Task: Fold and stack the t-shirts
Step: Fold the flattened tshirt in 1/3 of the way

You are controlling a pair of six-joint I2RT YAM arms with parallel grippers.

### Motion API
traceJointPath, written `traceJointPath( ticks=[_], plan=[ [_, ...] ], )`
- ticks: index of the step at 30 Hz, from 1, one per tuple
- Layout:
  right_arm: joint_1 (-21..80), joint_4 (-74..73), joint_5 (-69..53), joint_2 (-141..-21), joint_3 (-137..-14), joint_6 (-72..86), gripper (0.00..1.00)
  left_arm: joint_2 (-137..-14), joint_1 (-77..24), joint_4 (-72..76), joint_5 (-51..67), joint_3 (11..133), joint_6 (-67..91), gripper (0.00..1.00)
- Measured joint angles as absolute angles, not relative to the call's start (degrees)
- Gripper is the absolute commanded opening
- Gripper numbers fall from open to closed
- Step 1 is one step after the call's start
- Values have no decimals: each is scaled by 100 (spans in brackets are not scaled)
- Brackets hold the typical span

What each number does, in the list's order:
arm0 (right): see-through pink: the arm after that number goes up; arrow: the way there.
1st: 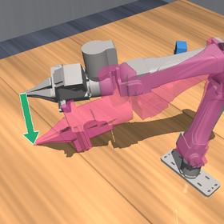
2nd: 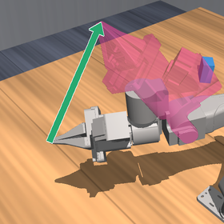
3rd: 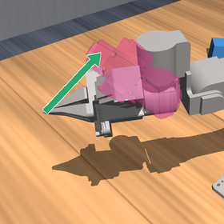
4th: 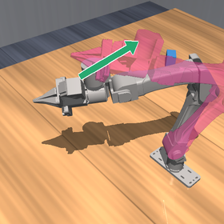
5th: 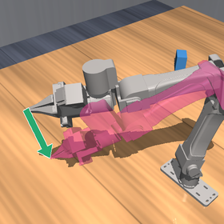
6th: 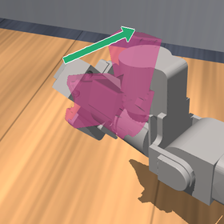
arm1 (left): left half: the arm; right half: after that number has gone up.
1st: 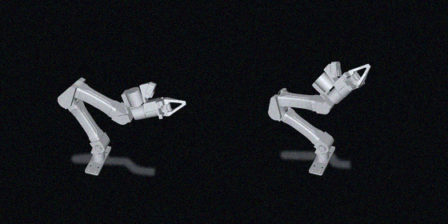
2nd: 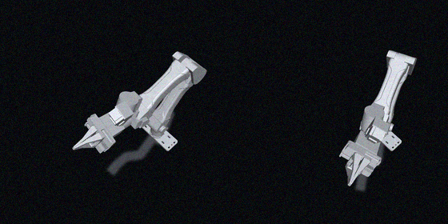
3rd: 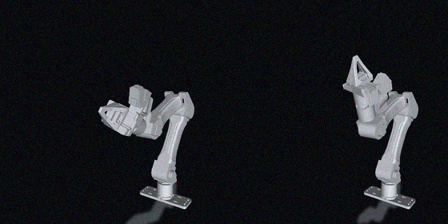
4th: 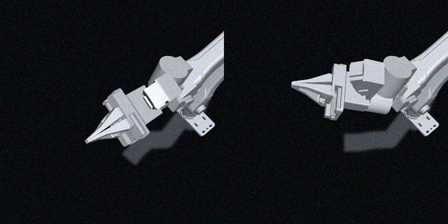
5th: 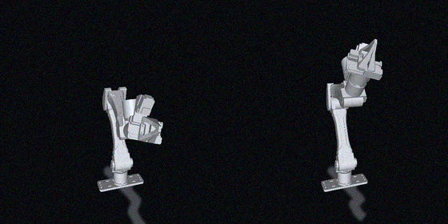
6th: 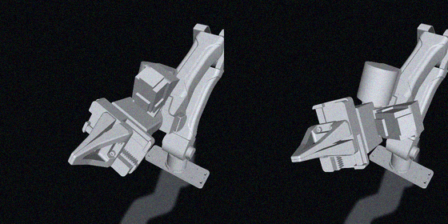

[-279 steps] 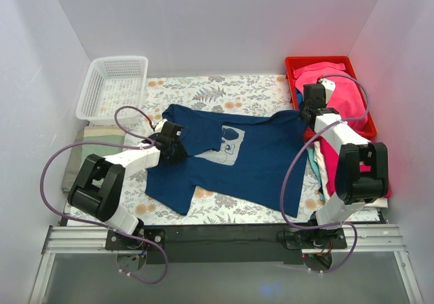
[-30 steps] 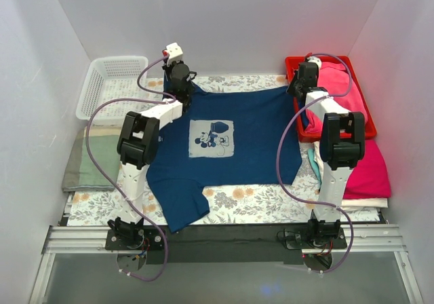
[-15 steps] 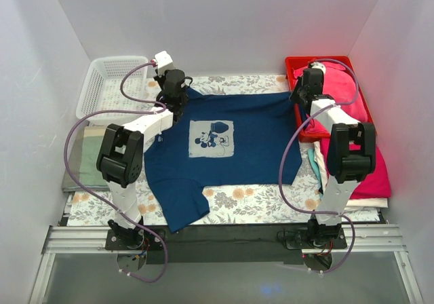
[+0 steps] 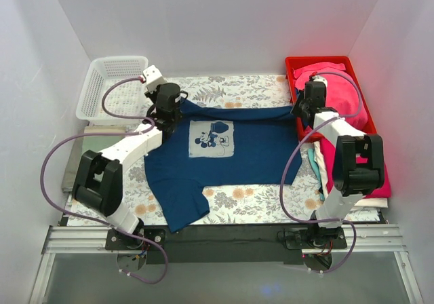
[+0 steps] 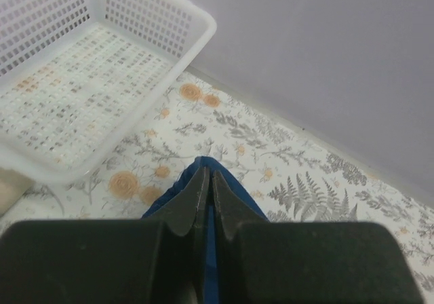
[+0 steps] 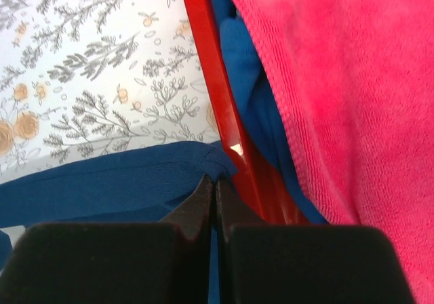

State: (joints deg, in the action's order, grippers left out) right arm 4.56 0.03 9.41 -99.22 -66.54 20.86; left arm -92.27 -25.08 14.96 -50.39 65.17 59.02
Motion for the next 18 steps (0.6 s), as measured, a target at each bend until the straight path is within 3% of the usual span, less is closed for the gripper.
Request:
traceJointPath(
  ticks=[10,18],
  plan=[
    [456,21,880,-9397,-6001,2086,1,-8014,-2665,628,-5144,5389,6785,0],
    [464,8,836,-9260,-5516,2112,1,-7778,-2665,-27,-5140,5009,7378,0]
  ],
)
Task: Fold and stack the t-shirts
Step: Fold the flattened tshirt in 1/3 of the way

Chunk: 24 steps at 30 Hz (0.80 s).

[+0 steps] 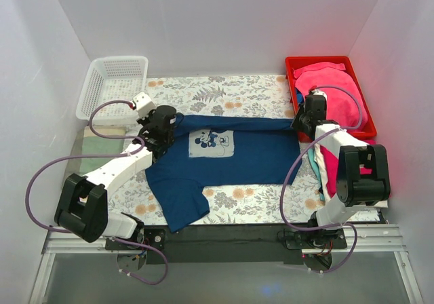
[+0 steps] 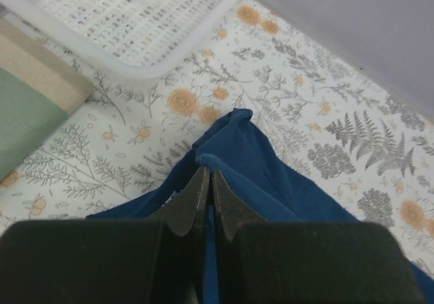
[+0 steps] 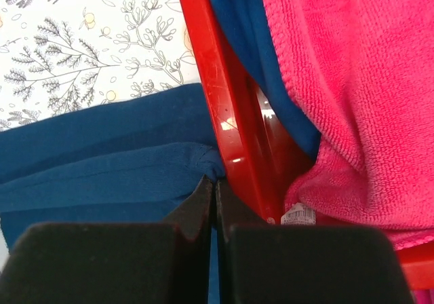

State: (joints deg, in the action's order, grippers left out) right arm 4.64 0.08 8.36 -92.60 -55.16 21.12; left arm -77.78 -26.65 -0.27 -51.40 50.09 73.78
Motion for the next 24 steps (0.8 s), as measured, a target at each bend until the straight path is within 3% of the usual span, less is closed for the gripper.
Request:
traceJointPath(
  ticks=[9,10,12,14,24],
  plan=[
    [489,-115,731,-9439,-5470,2296,1,-7778,-2676,-919,-5009,4836,8130,0],
    [499,-172,731,-9454,-5470,2333,5,-7778,-2676,-1015,-4998,4836,8219,0],
    [515,-279,727,-9463,-5470,2438,26,-7778,-2676,-1186,-4963,4829,8403,0],
    [554,-333,731,-9459,-5470,2541,32,-7780,-2676,-1323,-4921,4823,8558,0],
    [646,-1013,958,-9000,-5363,2814,32,-7835,-2676,-1660,-4762,4823,8989,0]
  ],
)
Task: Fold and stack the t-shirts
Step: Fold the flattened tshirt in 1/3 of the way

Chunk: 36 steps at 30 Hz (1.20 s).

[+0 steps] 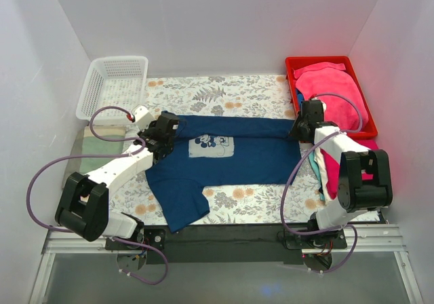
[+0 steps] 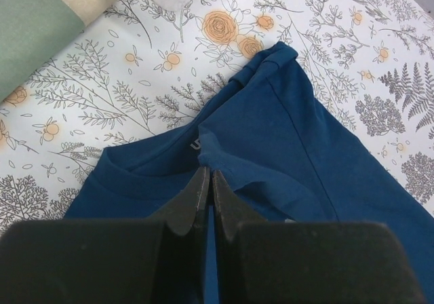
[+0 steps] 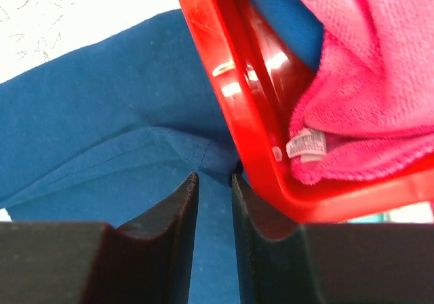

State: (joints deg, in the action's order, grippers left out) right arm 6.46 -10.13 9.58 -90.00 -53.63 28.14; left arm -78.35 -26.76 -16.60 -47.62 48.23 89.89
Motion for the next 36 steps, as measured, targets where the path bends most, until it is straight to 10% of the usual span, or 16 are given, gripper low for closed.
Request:
traceJointPath(
  ticks=[17,36],
  plan=[
    [3188,-1061,1553,-8731,-5100,2915,30,-7738,-2676,-1940,-4582,4615,9306,0],
    [4456,64,-305,-11489,-7955,2630,27,-9382,-1957,-838,-4552,5758,8713,0]
  ],
)
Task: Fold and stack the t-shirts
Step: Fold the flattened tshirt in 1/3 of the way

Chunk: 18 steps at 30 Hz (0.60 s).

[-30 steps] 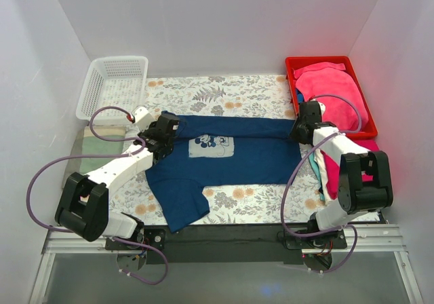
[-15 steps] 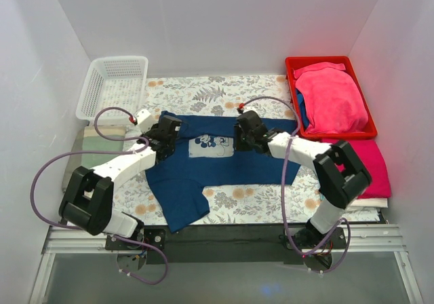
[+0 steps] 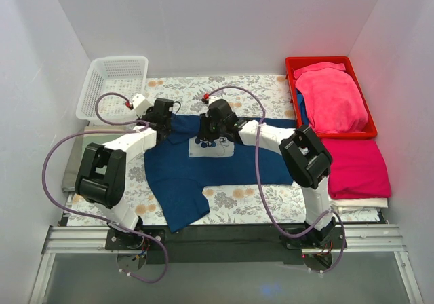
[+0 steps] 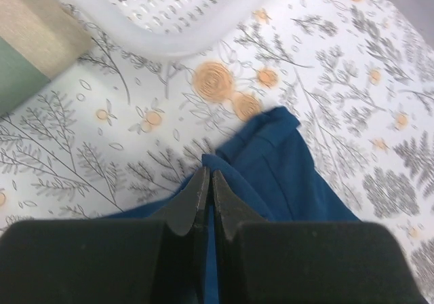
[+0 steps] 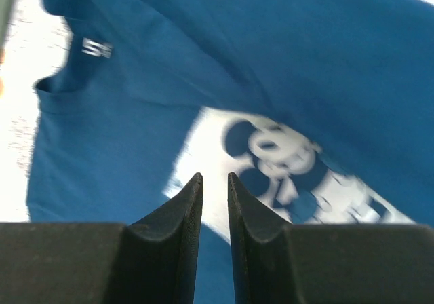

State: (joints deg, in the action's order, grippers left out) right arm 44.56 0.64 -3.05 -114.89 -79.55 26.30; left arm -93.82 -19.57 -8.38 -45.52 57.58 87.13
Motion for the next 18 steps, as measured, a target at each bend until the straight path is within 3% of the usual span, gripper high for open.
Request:
traceJointPath(
  ticks=[18],
  plan=[
    [4792,167,-1007,-13017,-9598,2755,31,-10088,-1402,-797,-3562,5780,8608,0]
  ],
)
